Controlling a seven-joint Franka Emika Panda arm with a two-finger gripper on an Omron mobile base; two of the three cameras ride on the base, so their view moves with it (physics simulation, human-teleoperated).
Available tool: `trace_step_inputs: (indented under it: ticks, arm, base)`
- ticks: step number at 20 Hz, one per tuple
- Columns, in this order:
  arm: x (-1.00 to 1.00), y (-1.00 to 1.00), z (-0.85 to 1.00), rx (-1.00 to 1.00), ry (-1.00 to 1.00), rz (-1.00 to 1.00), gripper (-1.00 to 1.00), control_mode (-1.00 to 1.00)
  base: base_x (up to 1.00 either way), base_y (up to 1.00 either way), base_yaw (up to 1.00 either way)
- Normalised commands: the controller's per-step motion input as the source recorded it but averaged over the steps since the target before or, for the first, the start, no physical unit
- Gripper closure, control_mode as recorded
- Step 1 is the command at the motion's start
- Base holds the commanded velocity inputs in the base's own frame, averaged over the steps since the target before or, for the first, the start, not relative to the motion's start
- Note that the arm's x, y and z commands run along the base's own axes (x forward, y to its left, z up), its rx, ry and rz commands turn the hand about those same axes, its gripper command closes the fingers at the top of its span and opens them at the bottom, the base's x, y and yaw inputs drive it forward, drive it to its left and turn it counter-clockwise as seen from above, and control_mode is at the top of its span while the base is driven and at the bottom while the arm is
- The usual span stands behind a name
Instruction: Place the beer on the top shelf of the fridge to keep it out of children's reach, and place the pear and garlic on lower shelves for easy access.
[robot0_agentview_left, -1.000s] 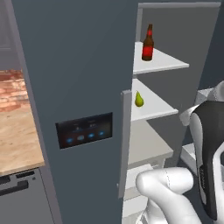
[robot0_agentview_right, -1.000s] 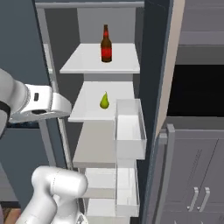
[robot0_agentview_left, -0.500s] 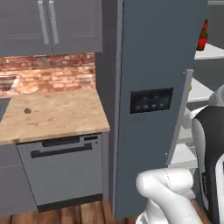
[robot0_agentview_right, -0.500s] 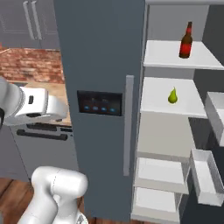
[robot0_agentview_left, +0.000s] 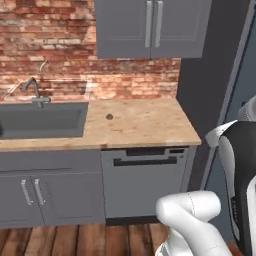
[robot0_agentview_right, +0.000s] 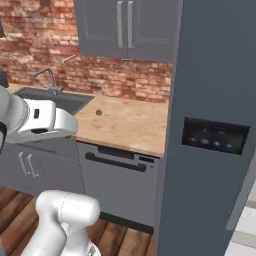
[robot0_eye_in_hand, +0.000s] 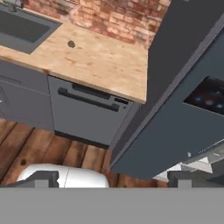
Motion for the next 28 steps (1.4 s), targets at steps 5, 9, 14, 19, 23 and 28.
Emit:
trace_step_inputs:
  ticks: [5,9,14,19,23,28]
  arm:
    - [0.0,0.0,0.0,0.0,0.0,0.0,-1.0,1.0]
    - [0.0,0.0,0.0,0.0,0.0,0.0,-1.0,1.0]
    - [0.0,0.0,0.0,0.0,0.0,0.0,-1.0,1.0]
    - [0.0,0.0,0.0,0.0,0.0,0.0,-1.0,1.0]
    - [0.0,0.0,0.0,0.0,0.0,0.0,-1.0,1.0]
    - [0.0,0.0,0.0,0.0,0.0,0.0,-1.0,1.0]
  base:
    - [0.66,0.91,0.0]
    - [0.68,0.7,-0.09]
    - [0.63,0.65,-0.19]
    - [0.69,0.51,-0.21]
    - [0.64,0.17,-0.22]
    - [0.58,-0.04,-0.21]
